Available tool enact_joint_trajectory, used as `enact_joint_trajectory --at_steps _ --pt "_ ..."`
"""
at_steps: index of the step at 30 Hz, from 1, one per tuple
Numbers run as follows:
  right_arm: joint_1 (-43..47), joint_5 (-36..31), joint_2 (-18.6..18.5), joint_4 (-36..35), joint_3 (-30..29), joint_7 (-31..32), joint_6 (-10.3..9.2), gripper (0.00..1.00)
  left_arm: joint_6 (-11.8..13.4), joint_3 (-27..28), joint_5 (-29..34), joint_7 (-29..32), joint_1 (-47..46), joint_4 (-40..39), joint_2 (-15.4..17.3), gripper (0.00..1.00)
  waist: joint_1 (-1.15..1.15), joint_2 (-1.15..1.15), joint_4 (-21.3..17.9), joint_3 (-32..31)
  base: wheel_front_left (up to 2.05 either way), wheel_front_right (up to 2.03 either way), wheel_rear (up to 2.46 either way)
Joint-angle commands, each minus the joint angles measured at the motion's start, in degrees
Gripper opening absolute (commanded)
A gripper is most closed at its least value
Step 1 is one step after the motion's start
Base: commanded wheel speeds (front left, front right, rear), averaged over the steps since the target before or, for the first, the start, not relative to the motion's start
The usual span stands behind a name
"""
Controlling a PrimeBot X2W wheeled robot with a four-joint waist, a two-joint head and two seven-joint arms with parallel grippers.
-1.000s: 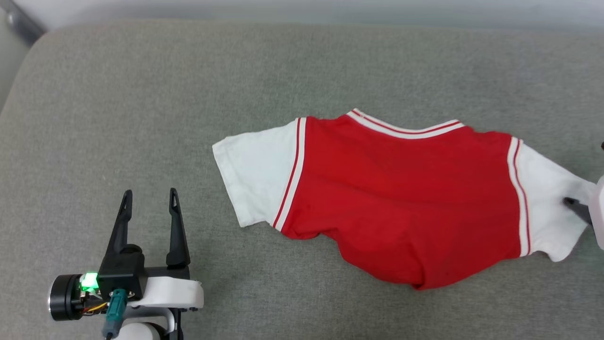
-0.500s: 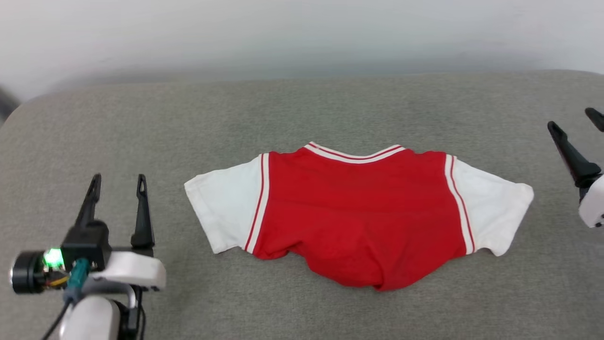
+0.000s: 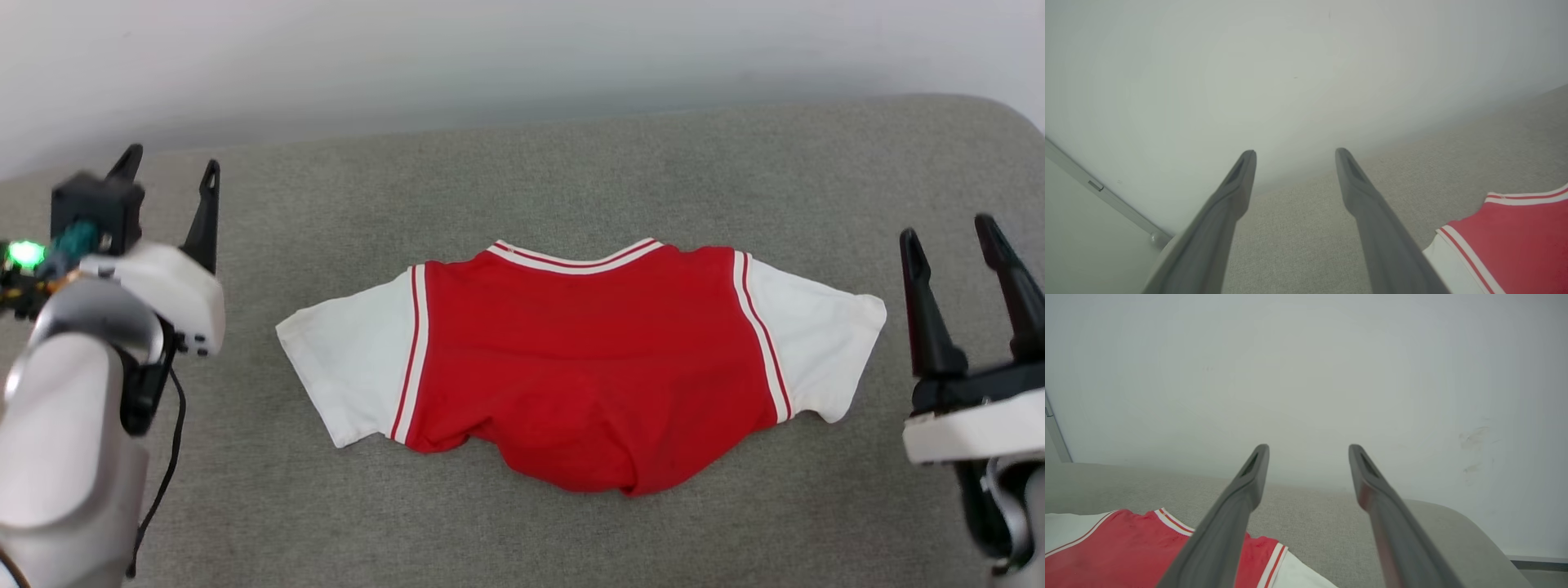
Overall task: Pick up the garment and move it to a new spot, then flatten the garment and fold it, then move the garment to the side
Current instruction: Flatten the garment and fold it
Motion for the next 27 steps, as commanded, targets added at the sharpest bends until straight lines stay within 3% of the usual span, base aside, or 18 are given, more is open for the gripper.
enact_joint_trajectory --at_steps 1,6,10,11,16,17,22,27 --pt "2.1 -0.9 2.1 -1.6 -1.2 -0.1 -0.04 1.00 -0.8 -1.0 -0.9 2.8 -1.8 0.7 0.5 1.00 0.00 0.00 -0.3 0.7 0.00 0.00 0.00" --pt "6.9 -3.7 8.2 -6.0 -4.4 -0.1 -0.03 1.00 -2.0 -7.1 -5.7 15.7 -8.5 3.1 3.3 1.00 0.00 0.00 -1.1 2.9 0.00 0.00 0.00" --pt "8.5 -4.1 10.5 -7.2 -5.0 -0.1 -0.04 1.00 -2.0 -16.9 -14.0 28.2 -12.2 2.3 8.0 1.00 0.00 0.00 -2.2 5.0 0.00 0.00 0.00" --pt "8.5 -4.1 10.5 -7.2 -5.0 -0.1 -0.04 1.00 -2.0 -16.9 -14.0 28.2 -12.2 2.3 8.0 1.00 0.00 0.00 -2.2 5.0 0.00 0.00 0.00" --pt "7.7 -4.2 11.1 -7.5 -4.3 -0.1 -0.04 1.00 -2.0 -27.8 -23.1 42.3 -16.5 -1.0 14.9 1.00 0.00 0.00 -3.9 8.0 0.00 0.00 0.00" --pt "6.4 -4.3 11.2 -7.5 -3.8 -0.1 -0.03 1.00 -2.0 -33.1 -28.2 50.3 -19.5 -3.1 18.8 1.00 0.00 0.00 -4.8 9.8 0.00 0.00 0.00" --pt "4.6 -4.3 11.4 -7.3 -2.9 -0.1 -0.03 1.00 -2.0 -39.6 -32.3 59.4 -23.0 -4.4 22.7 1.00 0.00 0.00 -6.1 13.0 0.00 0.00 0.00" --pt "3.2 -4.5 11.8 -7.3 -2.2 -0.1 -0.04 1.00 -2.0 -42.6 -34.3 61.7 -24.2 -3.5 24.0 1.00 0.00 0.00 -7.3 15.5 0.00 0.00 0.00"
